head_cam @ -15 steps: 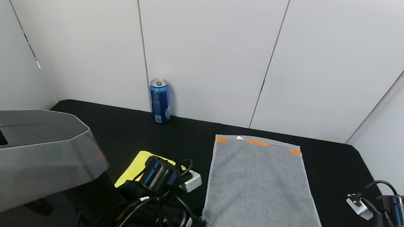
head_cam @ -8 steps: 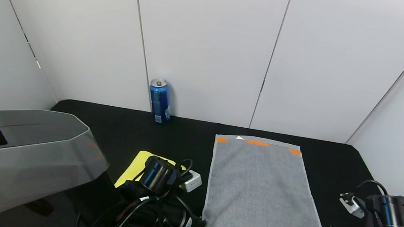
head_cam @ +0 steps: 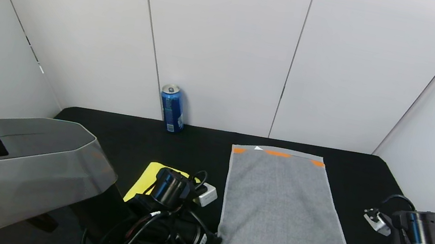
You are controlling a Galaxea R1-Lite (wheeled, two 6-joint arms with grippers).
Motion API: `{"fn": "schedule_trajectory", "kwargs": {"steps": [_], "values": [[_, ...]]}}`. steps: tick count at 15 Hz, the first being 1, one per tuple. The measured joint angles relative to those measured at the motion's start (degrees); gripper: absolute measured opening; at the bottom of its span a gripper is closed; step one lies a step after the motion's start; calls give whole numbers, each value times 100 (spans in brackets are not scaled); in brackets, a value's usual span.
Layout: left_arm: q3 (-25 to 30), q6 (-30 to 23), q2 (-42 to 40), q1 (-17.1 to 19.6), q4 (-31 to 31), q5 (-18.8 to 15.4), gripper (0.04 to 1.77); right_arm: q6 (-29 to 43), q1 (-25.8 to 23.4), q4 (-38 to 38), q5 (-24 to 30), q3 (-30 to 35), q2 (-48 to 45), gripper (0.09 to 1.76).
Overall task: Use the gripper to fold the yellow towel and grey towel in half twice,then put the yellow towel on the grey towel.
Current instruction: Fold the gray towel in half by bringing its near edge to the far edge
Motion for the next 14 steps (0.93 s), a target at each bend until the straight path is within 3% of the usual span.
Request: {"fn": "schedule_trajectory", "kwargs": {"steps": [12, 14], "values": [[9, 1, 4, 5, 0, 0, 10, -22, 72, -16, 333, 140, -140, 171], [9, 1, 4, 7, 0, 0, 10, -24, 66, -18, 328, 149, -146, 134]]}}
